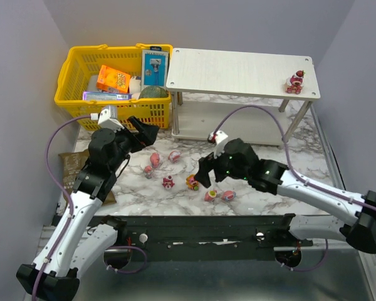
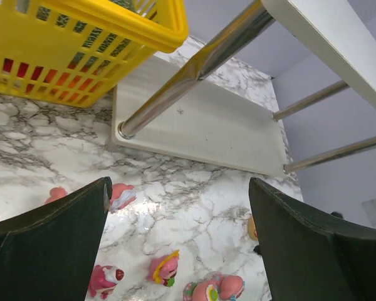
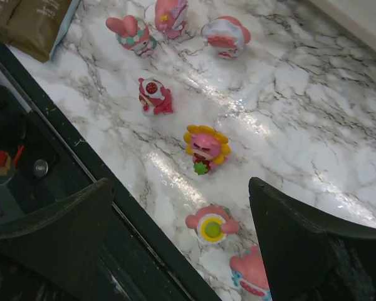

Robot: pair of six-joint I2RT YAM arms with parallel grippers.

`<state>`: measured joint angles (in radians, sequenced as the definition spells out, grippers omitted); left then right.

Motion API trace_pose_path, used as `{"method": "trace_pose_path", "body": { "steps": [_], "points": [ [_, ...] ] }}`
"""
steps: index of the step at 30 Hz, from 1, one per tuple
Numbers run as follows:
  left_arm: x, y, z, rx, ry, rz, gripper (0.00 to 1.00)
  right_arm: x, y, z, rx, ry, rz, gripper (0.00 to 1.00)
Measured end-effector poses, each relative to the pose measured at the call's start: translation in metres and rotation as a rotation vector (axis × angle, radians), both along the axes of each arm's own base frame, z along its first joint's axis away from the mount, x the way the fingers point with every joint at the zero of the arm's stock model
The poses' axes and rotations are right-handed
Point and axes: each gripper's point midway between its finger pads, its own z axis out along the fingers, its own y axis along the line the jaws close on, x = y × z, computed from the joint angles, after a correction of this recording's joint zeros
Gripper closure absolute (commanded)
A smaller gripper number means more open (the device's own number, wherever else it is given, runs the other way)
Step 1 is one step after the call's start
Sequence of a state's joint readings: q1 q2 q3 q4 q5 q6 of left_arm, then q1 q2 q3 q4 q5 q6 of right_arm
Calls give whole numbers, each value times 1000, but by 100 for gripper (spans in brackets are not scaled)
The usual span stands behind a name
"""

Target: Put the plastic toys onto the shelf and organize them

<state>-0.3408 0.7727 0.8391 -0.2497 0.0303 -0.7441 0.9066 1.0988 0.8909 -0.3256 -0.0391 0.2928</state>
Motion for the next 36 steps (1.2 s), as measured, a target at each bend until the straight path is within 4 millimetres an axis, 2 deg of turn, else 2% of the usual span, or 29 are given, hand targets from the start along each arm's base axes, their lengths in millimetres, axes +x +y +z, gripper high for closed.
{"method": "trace_pose_path", "body": {
  "steps": [6,10,12,22,29,36],
  "points": [
    [-5,12,-1,14,3,53,1,-13,57,-42,-75,-3,54,5],
    [-8,22,-4,36,17,99,1,-9,91,-52,-85,11,52,5],
    [-7,32,-8,59,30,146,1,-1,109,-53,-75,26,24,6],
    [-30,74,-6,125,56,321,1,12,142,-62,-36,126,-87,16],
    [-38,82,-14,148,86,348,1,2,157,-95,-110,218,-142,22],
    [-41,83,-21,163,111,344,1,4,157,-128,-219,264,-224,28]
  ]
}}
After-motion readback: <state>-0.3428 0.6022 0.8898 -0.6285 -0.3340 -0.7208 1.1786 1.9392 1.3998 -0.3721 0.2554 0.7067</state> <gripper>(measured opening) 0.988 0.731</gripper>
